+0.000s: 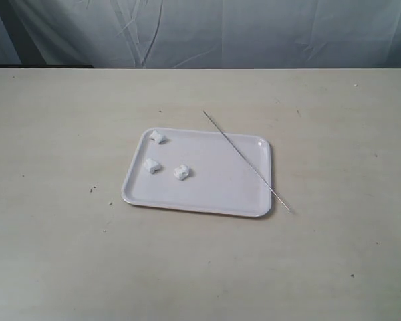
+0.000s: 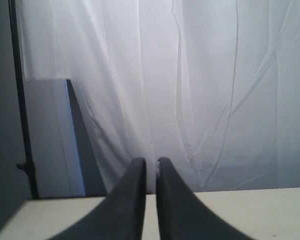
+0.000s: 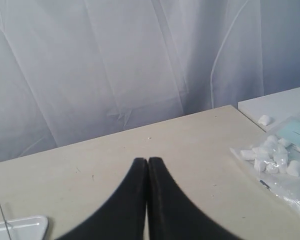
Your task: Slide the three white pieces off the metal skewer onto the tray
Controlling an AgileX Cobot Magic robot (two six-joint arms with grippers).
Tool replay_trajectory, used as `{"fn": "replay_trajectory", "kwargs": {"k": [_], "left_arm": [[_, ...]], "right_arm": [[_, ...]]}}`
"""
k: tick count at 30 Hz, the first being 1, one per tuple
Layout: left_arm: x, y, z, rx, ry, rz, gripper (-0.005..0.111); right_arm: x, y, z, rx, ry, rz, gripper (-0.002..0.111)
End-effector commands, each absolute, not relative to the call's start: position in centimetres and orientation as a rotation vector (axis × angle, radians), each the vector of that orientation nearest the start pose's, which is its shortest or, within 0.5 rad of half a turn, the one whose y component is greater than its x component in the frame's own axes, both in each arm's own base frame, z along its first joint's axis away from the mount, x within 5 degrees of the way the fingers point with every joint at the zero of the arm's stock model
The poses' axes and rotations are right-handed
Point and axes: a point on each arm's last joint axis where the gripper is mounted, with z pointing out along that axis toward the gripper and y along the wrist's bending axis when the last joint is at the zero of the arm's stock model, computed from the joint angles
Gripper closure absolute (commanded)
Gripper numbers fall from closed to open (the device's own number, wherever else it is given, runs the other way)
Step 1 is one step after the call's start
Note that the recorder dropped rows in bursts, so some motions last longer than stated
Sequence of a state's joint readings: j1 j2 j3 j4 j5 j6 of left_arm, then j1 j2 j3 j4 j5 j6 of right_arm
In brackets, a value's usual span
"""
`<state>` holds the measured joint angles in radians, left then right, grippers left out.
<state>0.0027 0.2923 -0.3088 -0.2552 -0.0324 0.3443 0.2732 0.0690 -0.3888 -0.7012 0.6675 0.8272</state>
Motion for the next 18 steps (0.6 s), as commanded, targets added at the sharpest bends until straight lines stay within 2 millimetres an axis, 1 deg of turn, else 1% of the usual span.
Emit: {"fn": "replay_trajectory", "kwargs": {"k": [1, 4, 6, 7, 8, 9, 13, 15, 17, 18], "left_arm": [[6.8, 0.0, 29.4, 0.212, 1.377, 0.265, 0.098], [7.0, 0.0, 26.6, 0.152, 1.464, 0.179, 0.098], [7.0, 0.0, 25.1, 0.134, 1.501, 0.155, 0.098], [7.0, 0.0, 24.1, 0.124, 1.526, 0.141, 0.098], [6.9, 0.1, 23.3, 0.124, 1.552, 0.139, 0.098], [6.7, 0.1, 22.4, 0.129, 1.582, 0.142, 0.098], [6.5, 0.1, 20.5, 0.104, 1.657, 0.115, 0.098], [6.3, 0.1, 19.8, 0.089, 1.689, 0.097, 0.098], [6.1, 0.1, 19.4, 0.076, 1.714, 0.082, 0.098], [6.0, 0.1, 19.3, 0.073, 1.723, 0.078, 0.098]], "right_arm": [[3.5, -2.6, 29.1, 0.245, 1.638, 0.047, 0.109], [4.0, -2.0, 28.3, 0.189, 1.618, 0.078, 0.109], [4.5, -1.4, 27.1, 0.155, 1.623, 0.118, 0.109], [4.8, -1.1, 26.3, 0.143, 1.633, 0.150, 0.109], [5.0, -0.7, 25.1, 0.134, 1.654, 0.191, 0.109], [5.0, -0.5, 23.8, 0.105, 1.679, 0.189, 0.109], [5.0, 0.0, 20.5, -0.023, 1.787, 0.084, 0.109], [5.1, 0.3, 19.4, -0.052, 1.822, 0.062, 0.109], [5.3, 0.5, 18.6, -0.025, 1.811, 0.070, 0.109], [5.4, 0.5, 18.6, -0.001, 1.783, 0.073, 0.109]]}}
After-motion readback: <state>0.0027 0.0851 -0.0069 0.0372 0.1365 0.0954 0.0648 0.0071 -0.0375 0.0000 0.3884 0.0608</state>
